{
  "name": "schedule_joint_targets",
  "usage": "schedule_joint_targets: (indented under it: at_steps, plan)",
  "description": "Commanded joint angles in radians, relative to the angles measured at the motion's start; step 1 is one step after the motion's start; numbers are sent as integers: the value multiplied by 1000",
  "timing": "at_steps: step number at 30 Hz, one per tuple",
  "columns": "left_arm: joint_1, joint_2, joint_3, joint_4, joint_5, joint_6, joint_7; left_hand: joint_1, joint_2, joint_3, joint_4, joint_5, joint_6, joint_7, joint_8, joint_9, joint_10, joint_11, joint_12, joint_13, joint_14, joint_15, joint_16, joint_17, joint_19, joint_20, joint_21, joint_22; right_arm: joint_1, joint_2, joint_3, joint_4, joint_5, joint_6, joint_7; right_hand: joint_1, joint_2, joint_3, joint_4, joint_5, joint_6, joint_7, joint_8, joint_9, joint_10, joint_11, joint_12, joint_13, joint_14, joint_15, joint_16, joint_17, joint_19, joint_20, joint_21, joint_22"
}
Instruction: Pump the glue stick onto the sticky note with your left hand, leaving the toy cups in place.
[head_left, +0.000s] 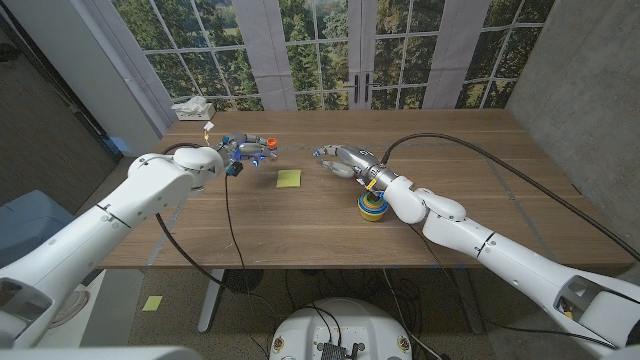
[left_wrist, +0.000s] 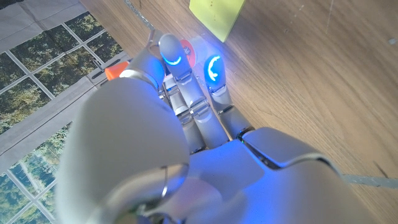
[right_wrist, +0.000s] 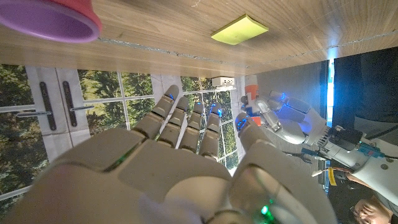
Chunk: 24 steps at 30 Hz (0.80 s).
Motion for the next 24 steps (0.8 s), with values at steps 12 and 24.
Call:
schedule_joint_targets:
  at_steps: [12, 24]
  plan:
    - [-67, 4, 12, 76, -74, 30, -43, -16, 35, 128, 120, -2, 16, 26, 16, 114, 202, -67, -2, 499, 12, -3, -10, 8, 15, -149, 5, 1, 86, 52, -65, 105, -28, 46, 40, 13, 9, 12, 9, -3, 13, 2, 6, 2, 4, -10, 7, 4, -6, -120, 10, 7, 11, -70, -3, 2]
    - [-85, 8, 17, 75, -101, 67, -34, -11, 33, 129, 119, -3, 17, 29, 15, 113, 205, -65, -5, 503, 18, -3, -17, 11, 18, -149, 4, -2, 106, 62, -89, 126, -43, 46, 58, 26, 9, 23, 9, -2, 9, -4, 3, 2, 1, -15, 7, 5, -7, -124, 12, 10, 11, -71, -5, 3]
